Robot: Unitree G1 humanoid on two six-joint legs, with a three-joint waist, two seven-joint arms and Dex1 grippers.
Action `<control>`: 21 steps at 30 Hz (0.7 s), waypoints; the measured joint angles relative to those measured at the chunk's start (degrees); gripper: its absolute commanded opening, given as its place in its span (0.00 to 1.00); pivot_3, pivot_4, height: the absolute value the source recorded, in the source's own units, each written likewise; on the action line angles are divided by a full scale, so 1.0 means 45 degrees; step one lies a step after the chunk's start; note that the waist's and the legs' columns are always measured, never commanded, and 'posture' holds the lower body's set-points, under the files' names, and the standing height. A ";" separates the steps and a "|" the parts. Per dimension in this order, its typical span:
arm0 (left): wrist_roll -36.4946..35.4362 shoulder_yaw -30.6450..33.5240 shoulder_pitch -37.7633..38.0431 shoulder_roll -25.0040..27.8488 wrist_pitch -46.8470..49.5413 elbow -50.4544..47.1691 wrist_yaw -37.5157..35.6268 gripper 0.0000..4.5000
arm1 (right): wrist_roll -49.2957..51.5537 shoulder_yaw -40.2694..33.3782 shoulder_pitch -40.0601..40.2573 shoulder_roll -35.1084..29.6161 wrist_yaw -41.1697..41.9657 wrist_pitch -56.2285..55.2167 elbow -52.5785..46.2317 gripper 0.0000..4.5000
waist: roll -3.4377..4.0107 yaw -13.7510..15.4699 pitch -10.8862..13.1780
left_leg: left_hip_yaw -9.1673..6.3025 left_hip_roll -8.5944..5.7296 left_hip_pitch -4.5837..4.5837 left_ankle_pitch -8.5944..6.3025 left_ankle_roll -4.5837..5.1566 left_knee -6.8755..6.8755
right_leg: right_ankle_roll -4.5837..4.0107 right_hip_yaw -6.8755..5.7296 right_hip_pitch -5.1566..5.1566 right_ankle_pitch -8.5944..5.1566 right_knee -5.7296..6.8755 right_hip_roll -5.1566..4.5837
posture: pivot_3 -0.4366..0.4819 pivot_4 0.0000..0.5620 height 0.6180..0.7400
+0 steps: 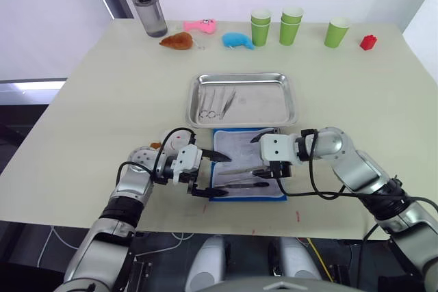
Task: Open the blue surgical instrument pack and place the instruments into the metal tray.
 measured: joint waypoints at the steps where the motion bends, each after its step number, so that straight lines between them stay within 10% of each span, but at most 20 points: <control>1: 0.0000 0.0000 -0.0001 -0.0001 0.0000 0.0001 0.0000 0.99 | -0.0019 0.0000 -0.0006 0.0003 0.0008 0.0052 -0.0006 1.00 | 0.0000 0.0001 0.0000 | 0.0000 0.0000 0.0000 0.0000 0.0000 0.0000 | 0.0000 0.0000 0.0000 0.0000 0.0000 0.0000 | 0.48 0.27 0.95; 13: 0.0000 -0.0010 -0.0007 -0.0018 -0.0013 0.0031 -0.0001 1.00 | 0.0383 -0.0061 0.0045 -0.0324 0.1022 0.1627 -0.0493 0.88 | 0.0003 0.0003 -0.0011 | -0.0001 0.0001 0.0000 0.0000 0.0001 -0.0001 | 0.0000 0.0000 0.0001 0.0000 -0.0002 0.0000 | 0.48 0.27 0.95; 21: 0.0000 0.0005 0.0002 -0.0023 -0.0011 0.0113 0.0013 1.00 | 0.0393 0.0220 0.0059 -0.0043 0.1242 0.1711 -0.0383 0.05 | 0.0005 -0.0018 -0.0026 | 0.0000 0.0001 0.0016 0.0000 0.0000 0.0000 | 0.0000 0.0009 0.0003 0.0000 0.0018 0.0003 | 0.48 0.27 0.95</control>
